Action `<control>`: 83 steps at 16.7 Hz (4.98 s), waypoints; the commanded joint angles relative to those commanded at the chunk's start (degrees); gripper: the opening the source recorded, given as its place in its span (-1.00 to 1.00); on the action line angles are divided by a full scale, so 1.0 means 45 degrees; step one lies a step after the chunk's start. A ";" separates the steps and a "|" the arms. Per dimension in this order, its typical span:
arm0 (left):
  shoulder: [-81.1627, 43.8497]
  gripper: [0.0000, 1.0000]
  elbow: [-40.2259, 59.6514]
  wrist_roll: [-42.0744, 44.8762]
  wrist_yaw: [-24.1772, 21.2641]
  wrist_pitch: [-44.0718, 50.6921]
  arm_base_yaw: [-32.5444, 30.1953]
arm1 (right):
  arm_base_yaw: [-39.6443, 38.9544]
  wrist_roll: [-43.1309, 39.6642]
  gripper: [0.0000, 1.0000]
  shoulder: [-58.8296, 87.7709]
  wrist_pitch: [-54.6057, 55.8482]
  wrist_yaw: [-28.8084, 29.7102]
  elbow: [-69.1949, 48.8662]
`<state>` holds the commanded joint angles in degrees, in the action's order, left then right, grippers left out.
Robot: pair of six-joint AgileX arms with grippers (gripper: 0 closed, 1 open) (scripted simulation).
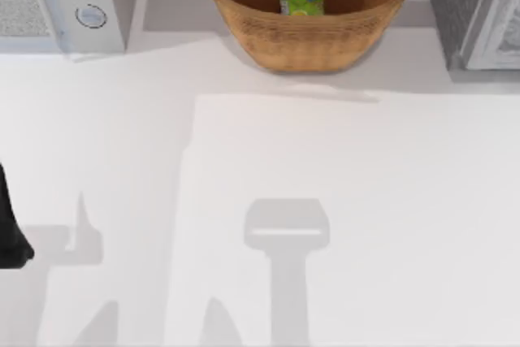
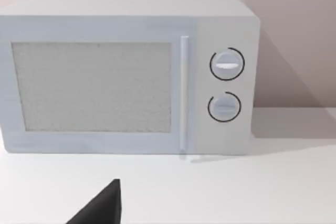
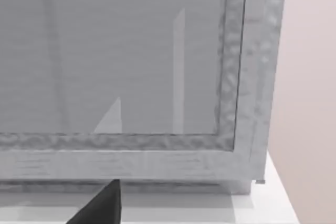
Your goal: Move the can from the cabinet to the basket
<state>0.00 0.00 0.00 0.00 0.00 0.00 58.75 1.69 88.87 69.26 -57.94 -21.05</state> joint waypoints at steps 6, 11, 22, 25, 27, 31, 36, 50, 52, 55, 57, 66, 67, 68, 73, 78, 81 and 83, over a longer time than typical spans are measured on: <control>0.0000 1.00 0.0000 0.0000 0.0000 0.0000 0.0000 | -0.0040 -0.0001 1.00 -0.0064 -0.0461 -0.0030 -0.0362; 0.0000 1.00 0.0000 0.0000 0.0000 0.0000 0.0000 | 0.0144 0.0004 1.00 -0.0294 -0.3719 -0.0280 -0.3440; 0.0000 1.00 0.0000 0.0000 0.0000 0.0000 0.0000 | 0.0369 -0.0006 1.00 -0.1854 -1.6517 -0.0389 -1.4083; 0.0000 1.00 0.0000 0.0000 0.0000 0.0000 0.0000 | 0.0279 -0.0005 1.00 -0.2351 -1.8888 -0.0324 -1.6201; 0.0000 1.00 0.0000 0.0000 0.0000 0.0000 0.0000 | 0.0227 -0.0004 1.00 -0.2586 -1.9834 -0.0288 -1.7102; 0.0000 1.00 0.0000 0.0000 0.0000 0.0000 0.0000 | 0.0201 -0.0003 1.00 -0.2697 -2.0248 -0.0268 -1.7503; 0.0000 1.00 0.0000 0.0000 0.0000 0.0000 0.0000 | -0.0131 0.0124 1.00 -0.2588 -2.0241 -0.0016 -1.7625; 0.0000 1.00 0.0000 0.0000 0.0000 0.0000 0.0000 | -1.2197 0.1047 1.00 -0.2541 -2.0670 1.0379 -1.8227; 0.0000 1.00 0.0000 0.0000 0.0000 0.0000 0.0000 | -1.3930 0.0927 1.00 -0.2648 -2.0742 1.2280 -1.8127; 0.0000 1.00 0.0000 0.0000 0.0000 0.0000 0.0000 | -1.6077 0.0619 1.00 -0.2855 -2.0846 1.4866 -1.7896; 0.0000 1.00 0.0000 0.0000 0.0000 0.0000 0.0000 | -1.7182 0.0363 1.00 -0.2991 -2.0912 1.6309 -1.7704; 0.0000 1.00 0.0000 0.0000 0.0000 0.0000 0.0000 | -1.8683 -0.0138 1.00 -0.3293 -2.0969 1.8639 -1.7243; 0.0000 1.00 0.0000 0.0000 0.0000 0.0000 0.0000 | -1.8498 -0.0217 1.00 -0.3471 -2.1013 1.8758 -1.7317; 0.0000 1.00 0.0000 0.0000 0.0000 0.0000 0.0000 | -1.8472 -0.0219 1.00 -0.3423 -2.0995 1.8727 -1.7359; 0.0000 1.00 0.0000 0.0000 0.0000 0.0000 0.0000 | -1.7652 -0.0208 1.00 -0.1920 -2.0575 1.7939 -1.8419; 0.0000 1.00 0.0000 0.0000 0.0000 0.0000 0.0000 | -1.7579 -0.0209 1.00 -0.1919 -2.0491 1.7737 -1.8440; 0.0000 1.00 0.0000 0.0000 0.0000 0.0000 0.0000 | -1.7504 -0.0212 1.00 -0.2200 -2.0411 1.7661 -1.8058; 0.0000 1.00 0.0000 0.0000 0.0000 0.0000 0.0000 | -1.7330 -0.0218 1.00 -0.2872 -2.0216 1.7477 -1.7166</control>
<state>0.00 0.00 0.00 0.00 0.00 0.00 -19.24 0.71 75.94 -21.72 20.71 -98.30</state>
